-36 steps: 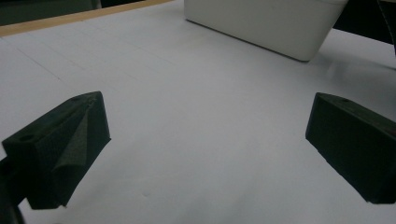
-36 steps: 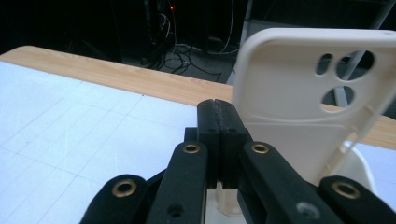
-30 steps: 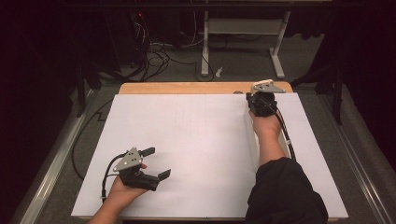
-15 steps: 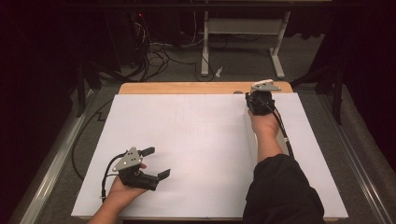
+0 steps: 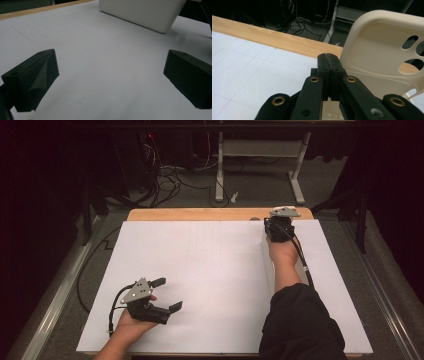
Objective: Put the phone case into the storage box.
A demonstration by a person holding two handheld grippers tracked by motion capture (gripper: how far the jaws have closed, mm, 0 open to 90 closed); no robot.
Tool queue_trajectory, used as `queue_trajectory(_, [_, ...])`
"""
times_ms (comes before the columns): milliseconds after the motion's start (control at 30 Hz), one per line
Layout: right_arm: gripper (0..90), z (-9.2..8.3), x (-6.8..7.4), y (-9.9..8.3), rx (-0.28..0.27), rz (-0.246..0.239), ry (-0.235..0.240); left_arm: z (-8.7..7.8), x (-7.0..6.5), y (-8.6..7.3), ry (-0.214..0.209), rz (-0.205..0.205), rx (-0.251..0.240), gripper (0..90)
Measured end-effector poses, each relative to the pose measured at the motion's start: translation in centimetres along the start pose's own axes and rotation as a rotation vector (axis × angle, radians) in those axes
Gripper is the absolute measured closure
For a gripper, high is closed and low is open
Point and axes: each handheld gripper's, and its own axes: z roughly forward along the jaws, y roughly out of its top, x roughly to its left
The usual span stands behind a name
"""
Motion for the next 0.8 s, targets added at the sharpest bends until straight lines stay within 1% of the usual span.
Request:
queue_trajectory(200, [90.0, 0.22, -0.25, -0.03, -0.003, 0.002, -0.024, 0.0, 0.01, -0.01, -0.001, 0.0, 0.0, 1.0])
queue_trajectory(400, [90.0, 0.22, -0.4, -0.04, -0.001, 0.0, -0.018, 0.04, 0.01, -0.02, 0.0, -0.001, 0.002, 1.1])
queue_trajectory(800, [90.0, -0.33, -0.36, 0.14, -0.007, 0.002, -0.002, 0.01, 0.0, -0.01, 0.002, -0.002, 0.002, 1.1])
